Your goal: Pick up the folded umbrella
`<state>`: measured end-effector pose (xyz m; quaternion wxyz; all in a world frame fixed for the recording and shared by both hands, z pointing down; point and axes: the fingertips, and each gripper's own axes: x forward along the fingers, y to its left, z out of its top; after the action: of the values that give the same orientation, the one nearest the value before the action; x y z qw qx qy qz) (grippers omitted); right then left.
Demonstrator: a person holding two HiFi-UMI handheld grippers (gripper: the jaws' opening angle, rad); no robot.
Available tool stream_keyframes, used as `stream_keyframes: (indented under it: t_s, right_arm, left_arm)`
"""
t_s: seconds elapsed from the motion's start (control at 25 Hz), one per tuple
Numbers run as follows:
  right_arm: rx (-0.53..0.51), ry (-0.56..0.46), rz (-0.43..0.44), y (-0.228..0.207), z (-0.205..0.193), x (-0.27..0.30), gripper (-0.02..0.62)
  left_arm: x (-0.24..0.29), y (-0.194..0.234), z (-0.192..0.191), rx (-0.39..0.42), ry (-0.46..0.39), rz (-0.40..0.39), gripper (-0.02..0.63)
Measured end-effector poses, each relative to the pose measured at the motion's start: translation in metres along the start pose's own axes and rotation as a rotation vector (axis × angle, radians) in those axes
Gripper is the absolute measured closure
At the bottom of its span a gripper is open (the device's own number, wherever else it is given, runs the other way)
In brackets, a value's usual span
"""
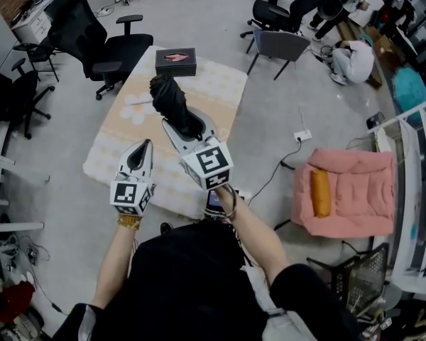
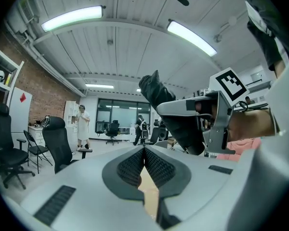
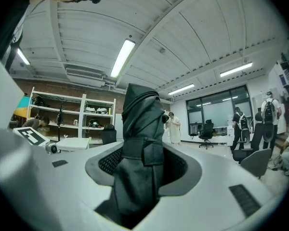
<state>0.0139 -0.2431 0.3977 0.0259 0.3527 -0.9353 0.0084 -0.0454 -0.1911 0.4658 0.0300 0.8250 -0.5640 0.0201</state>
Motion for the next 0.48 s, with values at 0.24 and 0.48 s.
stream_keyframes:
  t_s: [0.24,0.48]
  right_arm:
    - [-0.032,-0.097,-0.029,-0.001,0.014,-0.011,0.383]
    - [-0.043,-0.135,-0.053,-0.004,0.013,-0.022,0.383]
  left_arm:
    - [0.006,-0.003,0.006,0.006,-0.007,-0.018,0.592]
    - [0.012,-0.009,0.013,0.012,-0.019,-0.039,0.592]
